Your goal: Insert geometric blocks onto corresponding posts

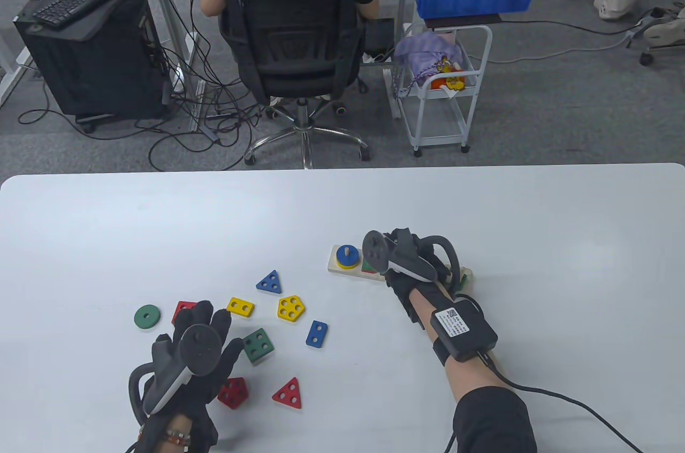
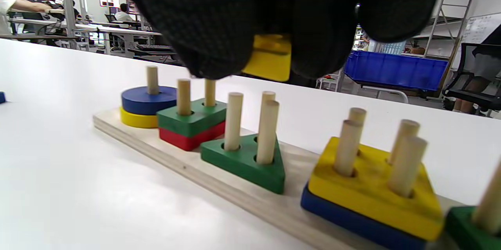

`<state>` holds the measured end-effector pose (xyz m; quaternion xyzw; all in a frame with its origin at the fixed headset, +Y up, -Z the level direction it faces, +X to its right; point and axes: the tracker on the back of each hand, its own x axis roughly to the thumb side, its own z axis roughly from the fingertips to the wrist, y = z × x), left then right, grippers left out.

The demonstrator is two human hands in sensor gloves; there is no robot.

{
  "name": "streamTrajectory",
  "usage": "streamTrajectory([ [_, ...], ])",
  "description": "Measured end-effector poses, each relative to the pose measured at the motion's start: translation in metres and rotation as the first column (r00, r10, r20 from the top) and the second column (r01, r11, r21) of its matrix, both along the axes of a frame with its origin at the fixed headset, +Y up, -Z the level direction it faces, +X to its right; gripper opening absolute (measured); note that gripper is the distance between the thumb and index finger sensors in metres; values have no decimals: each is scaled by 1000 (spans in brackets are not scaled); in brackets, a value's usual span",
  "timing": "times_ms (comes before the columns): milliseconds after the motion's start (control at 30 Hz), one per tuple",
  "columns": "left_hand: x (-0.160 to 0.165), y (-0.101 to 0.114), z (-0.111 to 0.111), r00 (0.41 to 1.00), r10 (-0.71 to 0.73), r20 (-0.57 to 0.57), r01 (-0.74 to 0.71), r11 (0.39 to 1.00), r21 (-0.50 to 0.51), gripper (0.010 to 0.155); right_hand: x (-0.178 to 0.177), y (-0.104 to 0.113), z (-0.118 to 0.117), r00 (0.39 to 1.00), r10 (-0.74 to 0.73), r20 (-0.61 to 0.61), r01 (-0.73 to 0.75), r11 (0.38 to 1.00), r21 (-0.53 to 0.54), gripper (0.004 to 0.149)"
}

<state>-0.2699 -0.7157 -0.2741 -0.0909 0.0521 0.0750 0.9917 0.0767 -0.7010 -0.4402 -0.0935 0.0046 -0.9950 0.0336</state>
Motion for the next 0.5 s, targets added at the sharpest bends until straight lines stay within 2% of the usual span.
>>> streamTrajectory([
  [233, 0, 0, 0, 1000, -2, -3, 2, 1000, -4, 71, -3, -11, -3, 1000, 6, -16, -6, 1000, -14, 61],
  [500, -1, 1, 0, 1000, -1, -5, 1, 1000, -4, 71, -5, -12, 0, 999, 29, -13, -29, 1000, 3, 60],
])
